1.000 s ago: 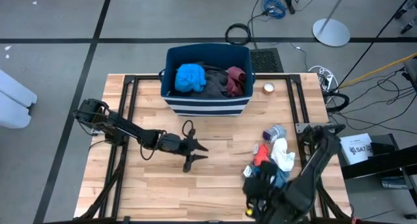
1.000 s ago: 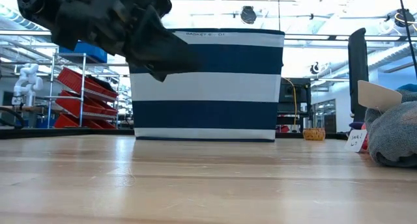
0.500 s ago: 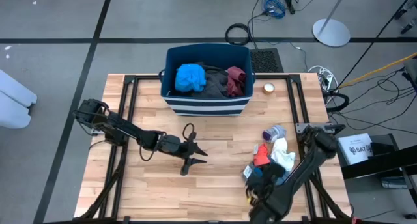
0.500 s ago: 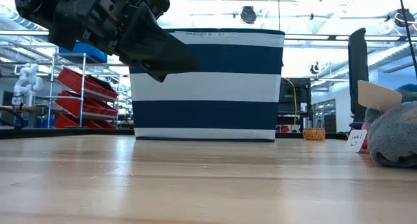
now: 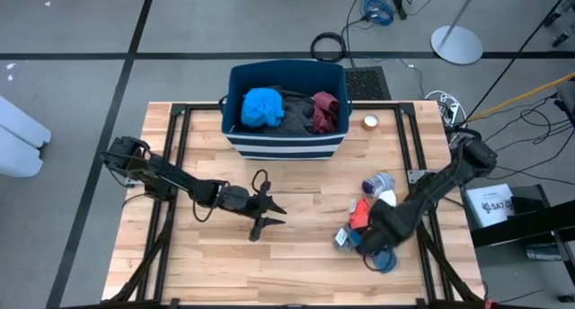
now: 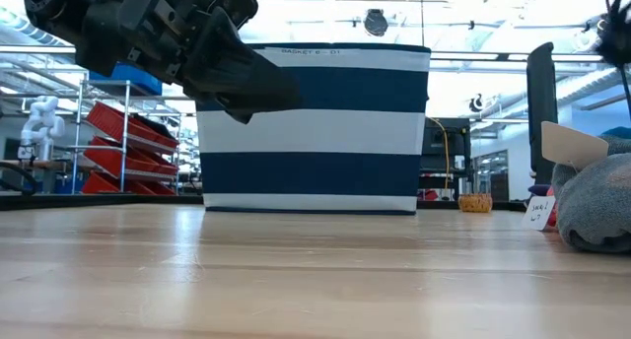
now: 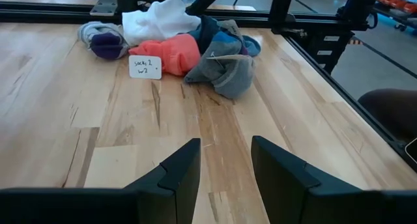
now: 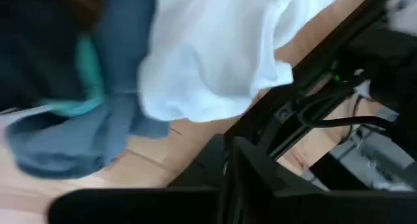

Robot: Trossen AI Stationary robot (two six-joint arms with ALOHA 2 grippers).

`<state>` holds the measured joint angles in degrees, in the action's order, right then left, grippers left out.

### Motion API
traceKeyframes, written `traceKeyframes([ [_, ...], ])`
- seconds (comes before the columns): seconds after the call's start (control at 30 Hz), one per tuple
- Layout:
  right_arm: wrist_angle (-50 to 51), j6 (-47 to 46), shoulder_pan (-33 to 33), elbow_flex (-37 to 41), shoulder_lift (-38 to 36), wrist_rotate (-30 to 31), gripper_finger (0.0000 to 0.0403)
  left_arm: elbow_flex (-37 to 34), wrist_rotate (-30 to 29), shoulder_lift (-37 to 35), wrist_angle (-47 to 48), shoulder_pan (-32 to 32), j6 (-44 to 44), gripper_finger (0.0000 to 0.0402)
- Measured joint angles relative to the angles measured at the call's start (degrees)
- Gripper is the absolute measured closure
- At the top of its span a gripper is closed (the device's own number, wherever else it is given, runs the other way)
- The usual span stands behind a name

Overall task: Sort clothes
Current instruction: Move all clothes to the center of the table

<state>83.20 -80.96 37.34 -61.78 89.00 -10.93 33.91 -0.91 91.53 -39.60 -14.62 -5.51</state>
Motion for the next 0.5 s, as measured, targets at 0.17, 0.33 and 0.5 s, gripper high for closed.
traceKeyframes([
  [0.17, -7.14, 6.03, -4.31, 10.31, -1.13, -3.95, 0.0397, 0.00, -0.02, 0.00, 0.01, 0.45, 0.01, 0.0256],
  [0.33, -20.20, 9.13, -6.98, 18.94, -1.15, -6.02, 0.0402, -0.02, -0.02, 0.00, 0.04, 0.45, -0.01, 0.0256],
  [0.5, -36.51, 8.81, -8.46, 20.32, -1.28, -5.82, 0.0403, -0.04, -0.02, 0.00, 0.04, 0.43, -0.01, 0.0256],
])
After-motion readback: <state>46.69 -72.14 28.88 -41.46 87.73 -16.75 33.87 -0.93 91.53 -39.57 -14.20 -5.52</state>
